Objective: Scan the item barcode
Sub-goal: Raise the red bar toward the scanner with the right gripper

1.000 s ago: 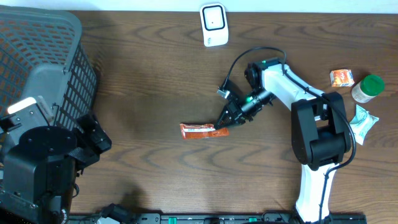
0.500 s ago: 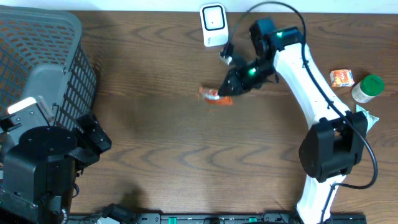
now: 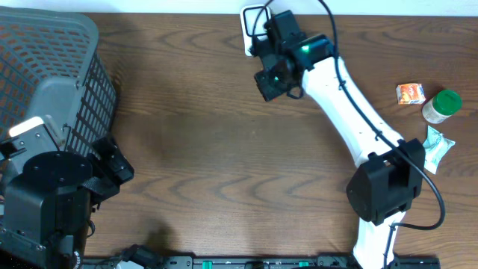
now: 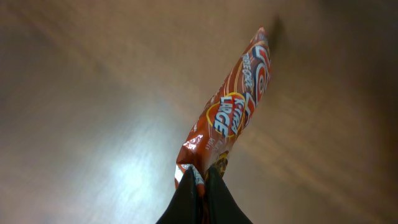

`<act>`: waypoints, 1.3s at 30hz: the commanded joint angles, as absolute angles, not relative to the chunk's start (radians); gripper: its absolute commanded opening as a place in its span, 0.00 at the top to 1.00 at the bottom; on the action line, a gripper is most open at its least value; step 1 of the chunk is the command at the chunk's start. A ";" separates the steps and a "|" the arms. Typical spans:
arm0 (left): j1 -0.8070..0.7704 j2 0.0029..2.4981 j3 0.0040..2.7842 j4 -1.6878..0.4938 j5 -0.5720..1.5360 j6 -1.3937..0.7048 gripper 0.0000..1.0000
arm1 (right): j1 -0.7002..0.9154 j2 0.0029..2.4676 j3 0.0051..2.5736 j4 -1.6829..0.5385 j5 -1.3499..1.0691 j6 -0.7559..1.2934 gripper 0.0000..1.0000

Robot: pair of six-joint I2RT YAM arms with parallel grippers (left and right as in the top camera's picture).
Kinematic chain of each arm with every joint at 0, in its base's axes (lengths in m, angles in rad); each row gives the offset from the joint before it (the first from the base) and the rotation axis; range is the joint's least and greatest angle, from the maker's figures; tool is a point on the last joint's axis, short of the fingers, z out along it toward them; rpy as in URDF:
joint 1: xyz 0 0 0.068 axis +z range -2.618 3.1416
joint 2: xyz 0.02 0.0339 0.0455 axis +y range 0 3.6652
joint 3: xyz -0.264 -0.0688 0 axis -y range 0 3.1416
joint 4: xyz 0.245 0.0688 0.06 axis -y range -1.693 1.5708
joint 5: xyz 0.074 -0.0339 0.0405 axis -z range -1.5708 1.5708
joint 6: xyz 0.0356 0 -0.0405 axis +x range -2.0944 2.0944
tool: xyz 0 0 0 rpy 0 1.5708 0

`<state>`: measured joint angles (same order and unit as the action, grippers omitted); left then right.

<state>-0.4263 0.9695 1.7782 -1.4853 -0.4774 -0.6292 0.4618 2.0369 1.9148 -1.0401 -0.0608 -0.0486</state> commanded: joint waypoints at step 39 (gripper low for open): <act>-0.422 0.973 1.784 -1.488 -0.487 -0.633 0.02 | 0.436 2.267 1.940 -0.932 0.135 0.855 0.19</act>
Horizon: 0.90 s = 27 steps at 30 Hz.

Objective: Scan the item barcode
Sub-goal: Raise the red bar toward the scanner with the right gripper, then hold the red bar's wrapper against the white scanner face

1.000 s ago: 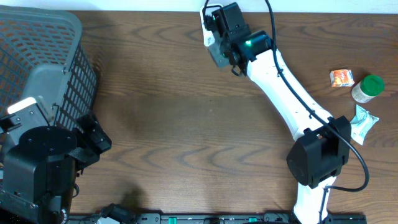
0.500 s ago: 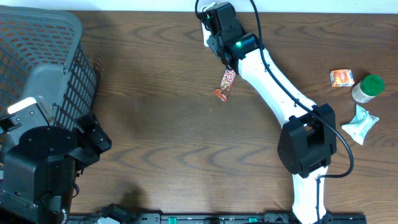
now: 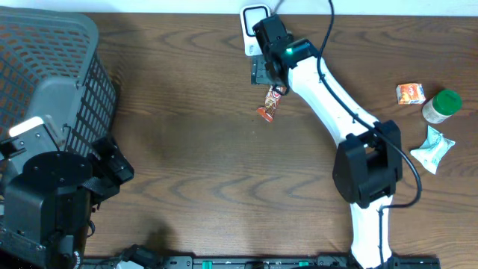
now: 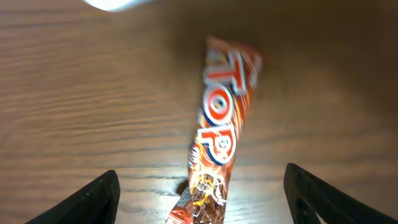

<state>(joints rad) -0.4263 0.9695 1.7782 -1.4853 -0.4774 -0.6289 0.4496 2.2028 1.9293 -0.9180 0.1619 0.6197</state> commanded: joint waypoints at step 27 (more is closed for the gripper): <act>-0.422 0.973 1.784 -1.488 -0.487 -0.633 0.02 | 0.419 2.369 1.996 -0.856 0.211 0.725 0.99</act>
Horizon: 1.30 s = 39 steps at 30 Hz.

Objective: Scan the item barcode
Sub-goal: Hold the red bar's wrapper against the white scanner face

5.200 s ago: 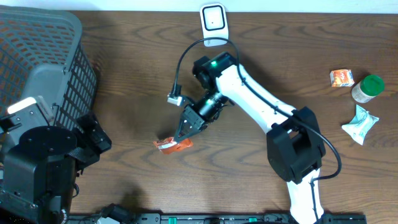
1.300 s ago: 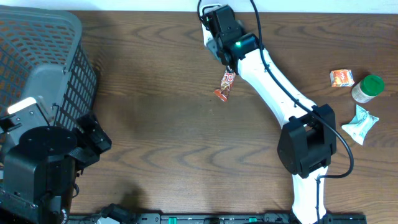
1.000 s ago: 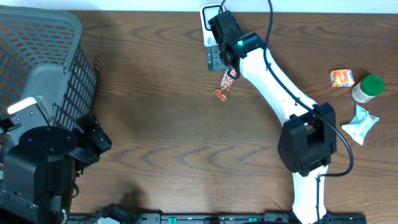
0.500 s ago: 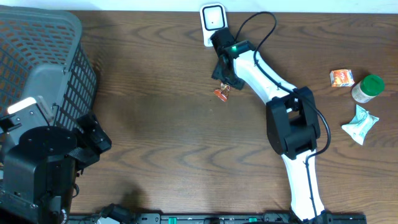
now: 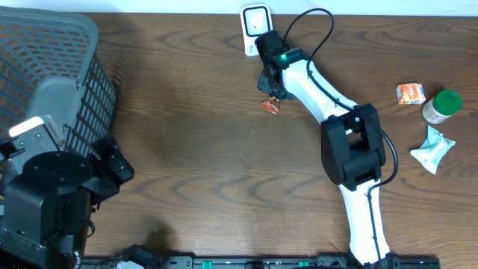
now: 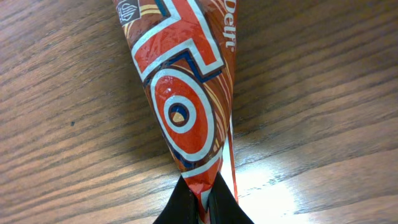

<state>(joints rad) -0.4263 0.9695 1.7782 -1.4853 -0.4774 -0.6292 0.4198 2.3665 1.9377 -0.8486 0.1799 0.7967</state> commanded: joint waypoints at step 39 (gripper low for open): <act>-0.422 0.973 1.784 -1.488 -0.487 -0.633 0.02 | 0.425 2.546 2.269 -0.516 0.215 0.488 0.99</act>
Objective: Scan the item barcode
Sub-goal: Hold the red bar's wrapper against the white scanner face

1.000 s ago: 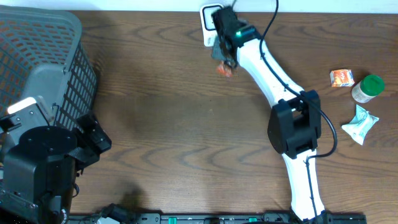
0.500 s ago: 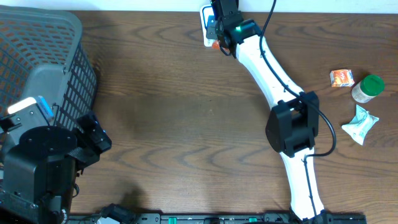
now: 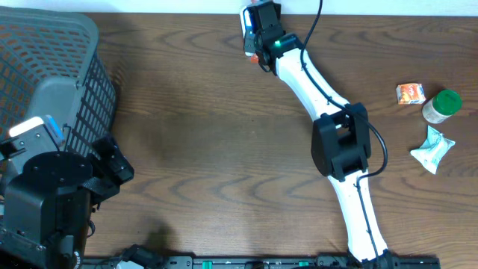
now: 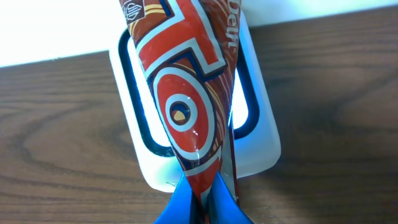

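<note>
A red snack wrapper [image 4: 186, 93] with white and blue rings hangs from my right gripper [image 4: 202, 186], which is shut on its lower end. It lies straight across the lit window of the white scanner [image 4: 261, 149], and blue light falls on my fingers [image 4: 180, 202]. From overhead the right gripper [image 3: 261, 33] is at the table's far edge, over the scanner [image 3: 246, 16], with a red bit of the wrapper [image 3: 257, 57] showing beside it. The barcode does not show. My left gripper [image 3: 112, 170] rests at the lower left, far from all this.
A grey mesh basket [image 3: 45, 60] fills the far left. At the right edge stand an orange packet [image 3: 410, 93], a green-capped bottle [image 3: 442, 104] and a white-green pouch [image 3: 432, 146]. The scanner sits against the table's back edge.
My right gripper, still shut on the wrapper, has moved from the bare wood just in front of the scanner to over its window. Blue light now tints the fingers.
At first my right gripper held the wrapper up above the table near the scanner. Then it was open, with the wrapper lying on the wood between the fingers. After that it was shut on the wrapper's end, and now holds it over the scanner.
</note>
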`<act>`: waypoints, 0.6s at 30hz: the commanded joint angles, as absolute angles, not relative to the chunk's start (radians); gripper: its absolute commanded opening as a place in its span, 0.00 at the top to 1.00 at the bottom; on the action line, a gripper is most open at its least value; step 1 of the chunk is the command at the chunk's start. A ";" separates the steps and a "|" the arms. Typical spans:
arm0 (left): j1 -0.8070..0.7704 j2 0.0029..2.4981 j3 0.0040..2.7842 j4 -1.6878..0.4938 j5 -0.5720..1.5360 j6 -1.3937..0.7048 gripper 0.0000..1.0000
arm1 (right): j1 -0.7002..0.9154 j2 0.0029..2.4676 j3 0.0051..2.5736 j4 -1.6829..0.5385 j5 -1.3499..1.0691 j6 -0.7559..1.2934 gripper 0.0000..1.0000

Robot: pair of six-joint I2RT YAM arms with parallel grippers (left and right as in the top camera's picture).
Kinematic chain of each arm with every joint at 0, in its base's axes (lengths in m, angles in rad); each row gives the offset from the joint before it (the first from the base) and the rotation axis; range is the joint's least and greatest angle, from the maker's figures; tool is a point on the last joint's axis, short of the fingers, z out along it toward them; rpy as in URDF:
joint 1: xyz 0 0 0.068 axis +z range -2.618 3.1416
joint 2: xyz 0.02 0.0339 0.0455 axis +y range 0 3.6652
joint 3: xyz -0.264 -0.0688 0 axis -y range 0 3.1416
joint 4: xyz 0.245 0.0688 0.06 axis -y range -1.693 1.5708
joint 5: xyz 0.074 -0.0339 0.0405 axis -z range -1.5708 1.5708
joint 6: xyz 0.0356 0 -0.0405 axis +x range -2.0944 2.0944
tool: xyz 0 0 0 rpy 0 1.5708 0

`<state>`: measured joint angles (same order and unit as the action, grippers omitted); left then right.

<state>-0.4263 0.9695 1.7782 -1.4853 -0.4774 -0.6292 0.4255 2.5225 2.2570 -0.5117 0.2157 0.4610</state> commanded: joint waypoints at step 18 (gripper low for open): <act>-0.422 0.973 1.784 -1.488 -0.487 -0.633 0.02 | 0.396 2.436 2.634 -1.236 0.163 0.529 0.99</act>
<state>-0.4263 0.9695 1.7782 -1.4849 -0.4774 -0.6289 0.4183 2.5217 2.5465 -1.1091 0.1421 0.4908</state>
